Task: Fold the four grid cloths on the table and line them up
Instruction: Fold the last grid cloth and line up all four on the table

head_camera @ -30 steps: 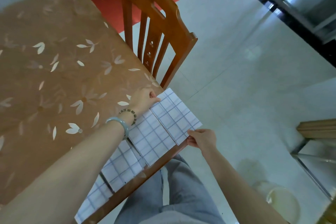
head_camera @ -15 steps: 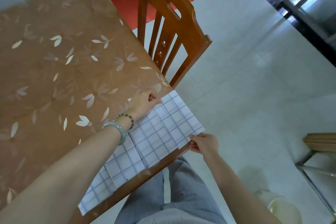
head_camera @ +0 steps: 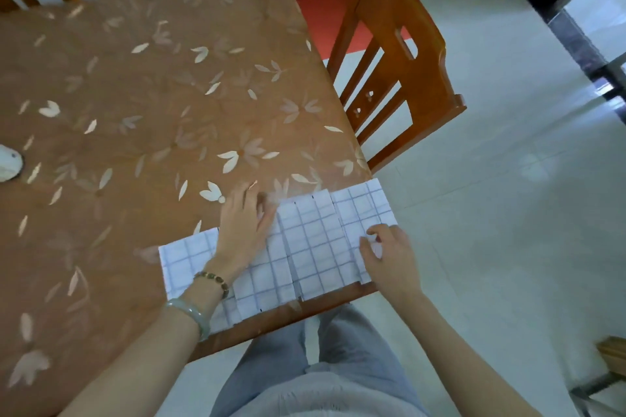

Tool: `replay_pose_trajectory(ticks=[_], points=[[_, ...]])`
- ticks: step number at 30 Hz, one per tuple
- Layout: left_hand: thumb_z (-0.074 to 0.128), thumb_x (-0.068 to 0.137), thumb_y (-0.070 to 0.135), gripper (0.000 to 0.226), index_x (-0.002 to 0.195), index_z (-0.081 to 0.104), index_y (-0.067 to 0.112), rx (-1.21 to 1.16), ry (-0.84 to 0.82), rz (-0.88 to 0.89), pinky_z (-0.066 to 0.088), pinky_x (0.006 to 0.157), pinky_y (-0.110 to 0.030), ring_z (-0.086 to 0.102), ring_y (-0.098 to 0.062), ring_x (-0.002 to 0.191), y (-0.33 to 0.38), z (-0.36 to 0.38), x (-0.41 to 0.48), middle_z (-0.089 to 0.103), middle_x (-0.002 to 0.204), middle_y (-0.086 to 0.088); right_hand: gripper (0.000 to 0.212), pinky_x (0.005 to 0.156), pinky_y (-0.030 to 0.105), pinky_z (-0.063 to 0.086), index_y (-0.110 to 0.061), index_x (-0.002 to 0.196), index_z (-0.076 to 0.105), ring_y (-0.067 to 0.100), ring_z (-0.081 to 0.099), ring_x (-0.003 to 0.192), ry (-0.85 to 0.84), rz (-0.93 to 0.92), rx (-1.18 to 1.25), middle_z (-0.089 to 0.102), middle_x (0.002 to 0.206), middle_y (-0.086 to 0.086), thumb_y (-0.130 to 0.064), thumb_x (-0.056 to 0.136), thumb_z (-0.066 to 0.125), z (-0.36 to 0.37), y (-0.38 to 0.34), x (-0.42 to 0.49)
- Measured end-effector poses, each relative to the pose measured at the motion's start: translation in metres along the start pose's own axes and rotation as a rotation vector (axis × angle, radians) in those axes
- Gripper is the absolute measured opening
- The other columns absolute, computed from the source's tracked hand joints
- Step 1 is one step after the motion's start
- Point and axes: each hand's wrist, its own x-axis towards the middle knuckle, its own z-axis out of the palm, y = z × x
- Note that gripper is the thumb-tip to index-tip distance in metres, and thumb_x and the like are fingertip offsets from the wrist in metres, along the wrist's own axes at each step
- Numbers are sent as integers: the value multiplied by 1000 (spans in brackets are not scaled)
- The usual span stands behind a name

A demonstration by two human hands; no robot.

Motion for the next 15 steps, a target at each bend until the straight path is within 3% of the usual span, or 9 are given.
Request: replay_pose_trajectory(ticks=[4, 7, 11, 15], points=[[22, 97, 48, 67, 141, 41, 1, 121, -13, -232, 26, 115, -43, 30, -32, 140, -50, -18, -74, 38, 148, -16, 48, 101, 50, 39, -20, 127, 52, 34, 45, 124, -144, -562, -322, 49, 136, 15, -45, 88, 41, 48, -41, -9], [14, 99, 53, 69, 148, 31, 8, 280, -134, -252, 12, 119, -41, 25, -30, 143, -67, -19, -126, 33, 153, -14, 60, 110, 56, 25, -23, 139, 39, 34, 28, 138, -321, -833, -499, 37, 148, 15, -51, 86, 35, 82, -64, -19], [16, 99, 55, 67, 151, 25, 14, 373, -198, -195, 16, 116, -50, 29, -34, 142, -69, -15, -159, 31, 154, -15, 73, 111, 54, 13, -17, 145, 35, 31, 16, 142, -463, -877, -613, 32, 152, 15, -56, 83, 34, 108, -65, -25], [11, 99, 56, 68, 150, 28, 16, 401, -266, -184, 19, 115, -53, 29, -36, 141, -75, -6, -169, 32, 154, -15, 75, 110, 55, 13, -16, 146, 34, 31, 24, 142, -528, -856, -675, 31, 152, 14, -60, 85, 35, 114, -52, -32]])
